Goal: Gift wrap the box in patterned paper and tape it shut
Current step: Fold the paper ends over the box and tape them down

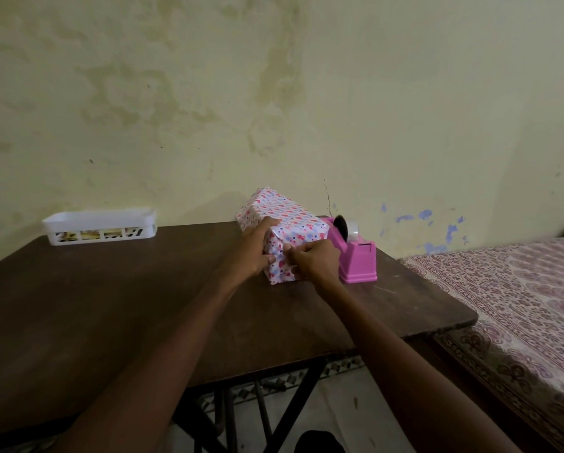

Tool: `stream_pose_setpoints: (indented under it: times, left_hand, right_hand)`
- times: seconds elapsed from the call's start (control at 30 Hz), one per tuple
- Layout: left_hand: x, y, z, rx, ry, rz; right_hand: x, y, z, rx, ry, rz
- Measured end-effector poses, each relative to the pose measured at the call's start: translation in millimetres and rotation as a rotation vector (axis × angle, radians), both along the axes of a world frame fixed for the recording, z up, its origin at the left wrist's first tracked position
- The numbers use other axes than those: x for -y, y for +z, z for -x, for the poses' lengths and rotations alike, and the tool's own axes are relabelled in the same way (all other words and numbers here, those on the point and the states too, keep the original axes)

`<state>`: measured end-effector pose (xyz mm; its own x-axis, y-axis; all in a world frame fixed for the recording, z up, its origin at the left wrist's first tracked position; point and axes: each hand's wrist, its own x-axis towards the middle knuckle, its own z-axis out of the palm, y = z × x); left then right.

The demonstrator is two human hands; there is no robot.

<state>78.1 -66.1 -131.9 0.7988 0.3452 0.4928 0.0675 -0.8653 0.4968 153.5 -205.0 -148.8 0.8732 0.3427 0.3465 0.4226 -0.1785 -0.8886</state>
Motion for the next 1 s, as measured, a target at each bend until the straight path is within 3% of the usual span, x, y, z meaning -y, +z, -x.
stream_pose_setpoints:
  times: [0.2, 0.5, 0.87, 1.0]
  left_hand:
    - [-2, 5, -1, -0.041, -0.028, -0.003]
    - [-7, 5, 2, -0.04, -0.04, -0.02]
    - [-8, 5, 3, -0.055, -0.055, -0.02]
    - [-3, 5, 1, -0.064, -0.06, 0.041]
  right_hand:
    - [-1, 3, 1, 0.026, -0.025, 0.063]
    - [2, -7, 0, 0.23, -0.153, 0.285]
    - [17, -15, -3, 0.23, -0.114, 0.356]
    - [23, -5, -2, 0.361, -0.204, 0.298]
